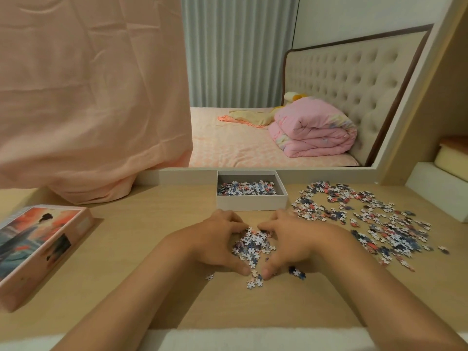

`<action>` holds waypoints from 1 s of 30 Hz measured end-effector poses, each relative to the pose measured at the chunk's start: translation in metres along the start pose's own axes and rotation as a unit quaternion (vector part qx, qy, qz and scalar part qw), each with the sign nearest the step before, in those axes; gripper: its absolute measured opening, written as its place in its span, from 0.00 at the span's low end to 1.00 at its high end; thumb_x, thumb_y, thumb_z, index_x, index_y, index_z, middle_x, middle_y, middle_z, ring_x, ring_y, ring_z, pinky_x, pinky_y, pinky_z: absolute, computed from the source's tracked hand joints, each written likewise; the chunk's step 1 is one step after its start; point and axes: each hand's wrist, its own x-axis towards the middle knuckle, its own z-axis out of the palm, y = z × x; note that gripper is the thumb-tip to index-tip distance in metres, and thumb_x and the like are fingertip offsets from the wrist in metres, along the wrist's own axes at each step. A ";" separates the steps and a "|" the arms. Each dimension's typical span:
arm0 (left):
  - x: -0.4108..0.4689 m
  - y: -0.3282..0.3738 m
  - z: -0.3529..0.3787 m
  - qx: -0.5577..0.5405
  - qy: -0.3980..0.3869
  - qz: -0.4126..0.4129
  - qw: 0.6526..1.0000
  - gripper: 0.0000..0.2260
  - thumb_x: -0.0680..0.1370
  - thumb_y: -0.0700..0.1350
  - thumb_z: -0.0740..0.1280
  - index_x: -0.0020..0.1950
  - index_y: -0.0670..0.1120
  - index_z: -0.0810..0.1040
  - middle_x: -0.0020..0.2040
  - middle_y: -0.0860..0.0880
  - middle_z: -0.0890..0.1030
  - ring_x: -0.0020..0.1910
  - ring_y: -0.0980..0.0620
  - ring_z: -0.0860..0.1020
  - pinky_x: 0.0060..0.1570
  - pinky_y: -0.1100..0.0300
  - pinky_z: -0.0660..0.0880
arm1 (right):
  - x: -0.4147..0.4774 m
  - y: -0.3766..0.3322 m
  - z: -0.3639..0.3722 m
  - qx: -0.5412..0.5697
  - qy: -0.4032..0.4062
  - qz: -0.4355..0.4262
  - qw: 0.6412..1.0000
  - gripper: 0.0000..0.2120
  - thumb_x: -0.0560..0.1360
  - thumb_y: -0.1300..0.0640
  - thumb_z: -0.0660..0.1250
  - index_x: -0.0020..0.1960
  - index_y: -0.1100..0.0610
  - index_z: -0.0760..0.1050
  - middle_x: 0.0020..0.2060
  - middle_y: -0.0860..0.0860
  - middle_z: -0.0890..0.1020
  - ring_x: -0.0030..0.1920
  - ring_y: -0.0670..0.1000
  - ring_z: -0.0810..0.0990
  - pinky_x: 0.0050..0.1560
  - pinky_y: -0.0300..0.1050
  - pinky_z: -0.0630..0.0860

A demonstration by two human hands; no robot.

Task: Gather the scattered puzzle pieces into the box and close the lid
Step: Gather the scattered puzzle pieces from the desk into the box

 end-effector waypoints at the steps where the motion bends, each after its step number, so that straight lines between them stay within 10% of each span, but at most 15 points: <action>1: 0.001 0.000 0.001 0.001 0.009 0.011 1.000 0.44 0.65 0.68 0.73 0.76 0.52 0.65 0.67 0.57 0.65 0.69 0.57 0.61 0.71 0.56 0.63 | 0.002 -0.001 0.003 0.002 0.003 -0.001 1.000 0.58 0.54 0.28 0.77 0.78 0.42 0.57 0.71 0.47 0.61 0.73 0.54 0.62 0.70 0.59 0.67; 6: 0.003 -0.001 -0.001 -0.021 0.031 0.025 0.999 0.34 0.71 0.62 0.72 0.74 0.54 0.69 0.64 0.55 0.70 0.65 0.55 0.66 0.66 0.56 0.67 | 0.007 -0.008 0.005 0.053 0.066 -0.042 0.996 0.41 0.64 0.36 0.77 0.74 0.45 0.68 0.55 0.43 0.69 0.63 0.52 0.74 0.62 0.53 0.74; 14: -0.003 0.004 -0.005 0.032 -0.011 -0.039 0.999 0.35 0.70 0.67 0.70 0.73 0.53 0.68 0.64 0.53 0.65 0.67 0.53 0.61 0.67 0.51 0.67 | 0.007 -0.009 0.008 0.034 0.057 0.003 0.998 0.46 0.63 0.33 0.76 0.76 0.45 0.64 0.68 0.49 0.66 0.70 0.55 0.67 0.68 0.56 0.70; 20: 0.000 0.004 -0.003 -0.003 0.025 -0.013 1.000 0.27 0.74 0.58 0.71 0.71 0.53 0.72 0.59 0.52 0.69 0.58 0.55 0.66 0.62 0.58 0.68 | 0.011 -0.015 0.012 0.105 0.118 -0.043 0.986 0.24 0.71 0.46 0.76 0.65 0.47 0.78 0.61 0.47 0.80 0.58 0.49 0.79 0.60 0.46 0.76; 30: 0.003 0.001 -0.001 -0.062 0.078 -0.026 0.995 0.14 0.73 0.51 0.74 0.58 0.54 0.79 0.51 0.54 0.75 0.49 0.54 0.75 0.50 0.61 0.72 | 0.019 -0.017 0.016 0.179 0.149 -0.020 0.972 0.15 0.69 0.50 0.79 0.54 0.47 0.82 0.44 0.44 0.80 0.44 0.44 0.78 0.43 0.39 0.73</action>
